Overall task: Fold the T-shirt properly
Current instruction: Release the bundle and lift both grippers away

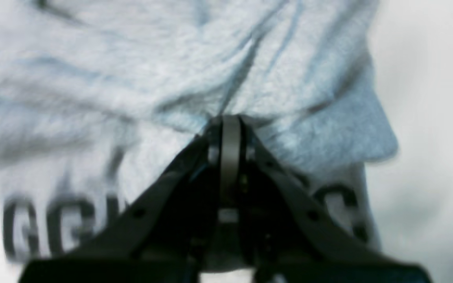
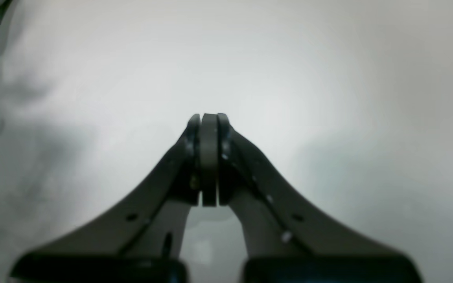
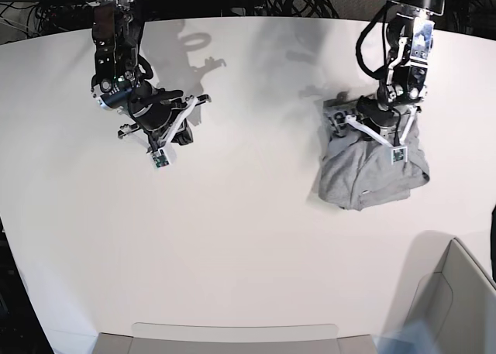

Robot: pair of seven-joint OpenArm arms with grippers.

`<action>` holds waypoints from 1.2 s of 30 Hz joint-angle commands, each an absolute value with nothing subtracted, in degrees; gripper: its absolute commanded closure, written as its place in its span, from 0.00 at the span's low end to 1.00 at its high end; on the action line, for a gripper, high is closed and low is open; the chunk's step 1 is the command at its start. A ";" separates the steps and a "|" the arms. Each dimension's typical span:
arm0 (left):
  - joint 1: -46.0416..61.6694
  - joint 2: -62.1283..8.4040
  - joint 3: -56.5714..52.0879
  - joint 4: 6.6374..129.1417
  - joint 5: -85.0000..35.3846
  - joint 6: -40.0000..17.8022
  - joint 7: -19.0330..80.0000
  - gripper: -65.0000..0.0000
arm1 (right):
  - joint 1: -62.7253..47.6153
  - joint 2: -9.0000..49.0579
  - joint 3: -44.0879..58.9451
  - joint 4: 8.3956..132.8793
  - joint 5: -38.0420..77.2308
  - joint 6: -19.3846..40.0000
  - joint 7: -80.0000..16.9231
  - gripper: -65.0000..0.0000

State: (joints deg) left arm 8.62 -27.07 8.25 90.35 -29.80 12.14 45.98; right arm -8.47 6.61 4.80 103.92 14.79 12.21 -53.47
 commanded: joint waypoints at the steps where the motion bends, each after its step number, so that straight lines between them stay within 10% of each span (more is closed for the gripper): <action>1: 8.31 -29.23 7.78 87.96 -27.65 14.55 48.48 1.00 | -7.87 6.90 4.97 105.10 14.99 12.62 -52.44 1.00; 21: 4.62 -32.75 2.15 96.22 -27.65 14.55 45.05 1.00 | -7.69 8.57 4.70 114.77 14.99 12.70 -51.65 1.00; 36: 20.35 -20.00 -22.90 116.18 -27.56 14.55 17.27 1.00 | -32.04 14.64 4.79 118.37 14.99 12.70 4.53 1.00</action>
State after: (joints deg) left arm 20.32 -19.11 -22.61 114.91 -28.53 15.00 19.35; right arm -31.88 14.06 4.23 117.19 14.50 12.88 2.92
